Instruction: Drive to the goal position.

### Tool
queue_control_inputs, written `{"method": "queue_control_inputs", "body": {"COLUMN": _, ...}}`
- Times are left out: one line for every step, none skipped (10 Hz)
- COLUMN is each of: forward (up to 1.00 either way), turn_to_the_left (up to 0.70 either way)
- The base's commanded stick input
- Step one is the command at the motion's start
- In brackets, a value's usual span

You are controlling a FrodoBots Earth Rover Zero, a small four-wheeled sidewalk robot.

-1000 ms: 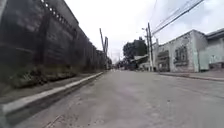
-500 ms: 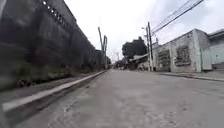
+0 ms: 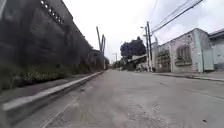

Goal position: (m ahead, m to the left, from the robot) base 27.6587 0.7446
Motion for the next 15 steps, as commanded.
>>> {"method": "queue_control_inputs", "body": {"forward": 0.85, "turn_to_the_left": 0.0}}
{"method": "queue_control_inputs", "body": {"forward": 0.85, "turn_to_the_left": 0.0}}
{"method": "queue_control_inputs", "body": {"forward": 0.85, "turn_to_the_left": 0.0}}
{"method": "queue_control_inputs", "body": {"forward": 0.85, "turn_to_the_left": 0.0}}
{"method": "queue_control_inputs", "body": {"forward": 0.85, "turn_to_the_left": 0.0}}
{"method": "queue_control_inputs", "body": {"forward": 0.85, "turn_to_the_left": 0.0}}
{"method": "queue_control_inputs", "body": {"forward": 0.85, "turn_to_the_left": 0.0}}
{"method": "queue_control_inputs", "body": {"forward": 0.85, "turn_to_the_left": 0.0}}
{"method": "queue_control_inputs", "body": {"forward": 0.85, "turn_to_the_left": -0.02}}
{"method": "queue_control_inputs", "body": {"forward": 0.85, "turn_to_the_left": -0.22}}
{"method": "queue_control_inputs", "body": {"forward": 0.85, "turn_to_the_left": -0.34}}
{"method": "queue_control_inputs", "body": {"forward": 0.85, "turn_to_the_left": -0.24}}
{"method": "queue_control_inputs", "body": {"forward": 0.85, "turn_to_the_left": -0.09}}
{"method": "queue_control_inputs", "body": {"forward": 0.85, "turn_to_the_left": 0.0}}
{"method": "queue_control_inputs", "body": {"forward": 0.85, "turn_to_the_left": 0.0}}
